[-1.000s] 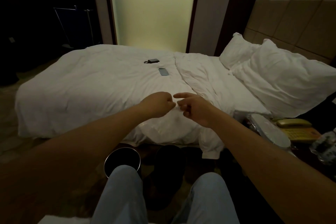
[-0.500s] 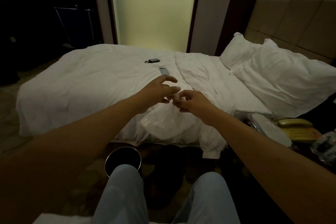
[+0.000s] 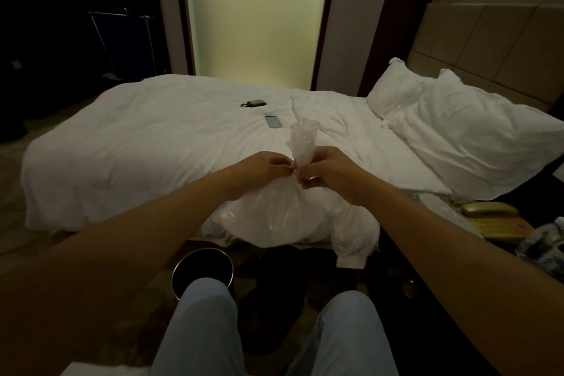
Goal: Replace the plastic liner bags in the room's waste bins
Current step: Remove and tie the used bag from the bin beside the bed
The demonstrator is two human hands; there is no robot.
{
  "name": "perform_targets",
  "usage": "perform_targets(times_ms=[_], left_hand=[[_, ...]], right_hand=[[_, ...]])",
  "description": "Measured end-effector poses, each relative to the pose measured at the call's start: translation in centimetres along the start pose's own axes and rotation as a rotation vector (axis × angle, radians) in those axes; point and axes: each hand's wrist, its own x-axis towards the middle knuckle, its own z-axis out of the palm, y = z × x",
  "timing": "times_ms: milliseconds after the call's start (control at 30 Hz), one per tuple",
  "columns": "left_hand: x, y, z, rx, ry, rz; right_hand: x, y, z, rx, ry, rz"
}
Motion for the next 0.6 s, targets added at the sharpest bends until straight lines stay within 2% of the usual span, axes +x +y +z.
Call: perform_targets(times_ms=[167, 300, 433, 600], left_hand=[[-0.4, 0.1, -0.5, -0.124, -0.102, -0.054], [-0.4, 0.3, -0.4, -0.209, -0.109, -0.041], [-0.8, 0.8, -0.1, -0.237, -0.134, -0.023], [-1.1, 1.5, 0.0, -0.225, -0.055, 0.038]], right_hand=[[-0.4, -0.2, -0.1, 0.04, -0.031, -0.01], [-0.4, -0.5, -0.4, 0.08, -0.033, -0.016], [-0.3, -1.2, -1.2, -0.047, 0.0, 0.003], [-0.3, -2.1, -1.1, -0.251, 0.124, -0.002]])
